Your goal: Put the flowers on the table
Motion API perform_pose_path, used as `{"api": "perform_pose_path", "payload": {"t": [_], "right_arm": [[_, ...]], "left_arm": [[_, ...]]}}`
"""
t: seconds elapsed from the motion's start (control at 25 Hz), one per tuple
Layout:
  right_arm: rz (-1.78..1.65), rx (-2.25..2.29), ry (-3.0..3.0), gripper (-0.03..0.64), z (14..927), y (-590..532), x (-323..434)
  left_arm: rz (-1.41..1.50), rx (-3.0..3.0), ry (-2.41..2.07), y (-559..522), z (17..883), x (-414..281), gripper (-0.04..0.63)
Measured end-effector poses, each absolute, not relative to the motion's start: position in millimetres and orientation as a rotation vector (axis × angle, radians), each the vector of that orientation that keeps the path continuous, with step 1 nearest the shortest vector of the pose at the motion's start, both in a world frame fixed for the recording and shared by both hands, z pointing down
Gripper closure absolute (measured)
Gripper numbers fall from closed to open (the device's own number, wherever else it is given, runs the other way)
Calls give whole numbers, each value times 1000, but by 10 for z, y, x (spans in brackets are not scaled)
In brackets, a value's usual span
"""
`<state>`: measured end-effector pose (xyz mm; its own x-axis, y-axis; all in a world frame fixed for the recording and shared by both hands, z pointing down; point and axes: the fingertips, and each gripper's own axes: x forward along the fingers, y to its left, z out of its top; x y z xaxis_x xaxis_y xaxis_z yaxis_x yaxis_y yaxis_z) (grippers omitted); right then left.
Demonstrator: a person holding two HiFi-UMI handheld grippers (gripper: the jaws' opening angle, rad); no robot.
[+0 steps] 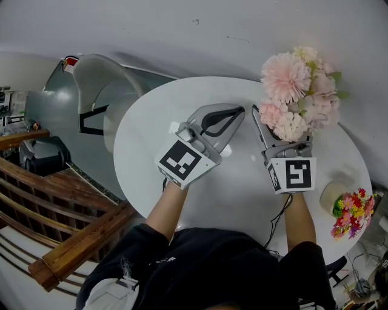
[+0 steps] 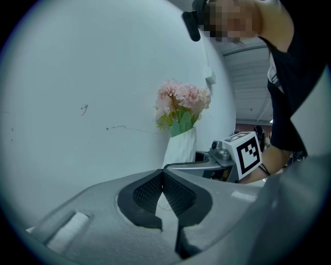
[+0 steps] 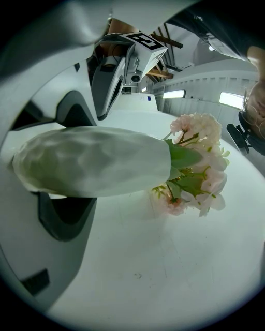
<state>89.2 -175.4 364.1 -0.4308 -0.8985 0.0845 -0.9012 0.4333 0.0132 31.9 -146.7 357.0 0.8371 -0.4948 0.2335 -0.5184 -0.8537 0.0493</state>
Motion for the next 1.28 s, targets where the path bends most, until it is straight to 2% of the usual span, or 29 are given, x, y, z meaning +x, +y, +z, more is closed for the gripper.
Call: {"api": "perform_pose_path", "payload": {"t": [1.28], "right_arm": [[53, 1646, -2601, 244, 3679, -1741, 950]], "left_arm": [[302, 2912, -792, -1434, 3524, 409, 598]]}}
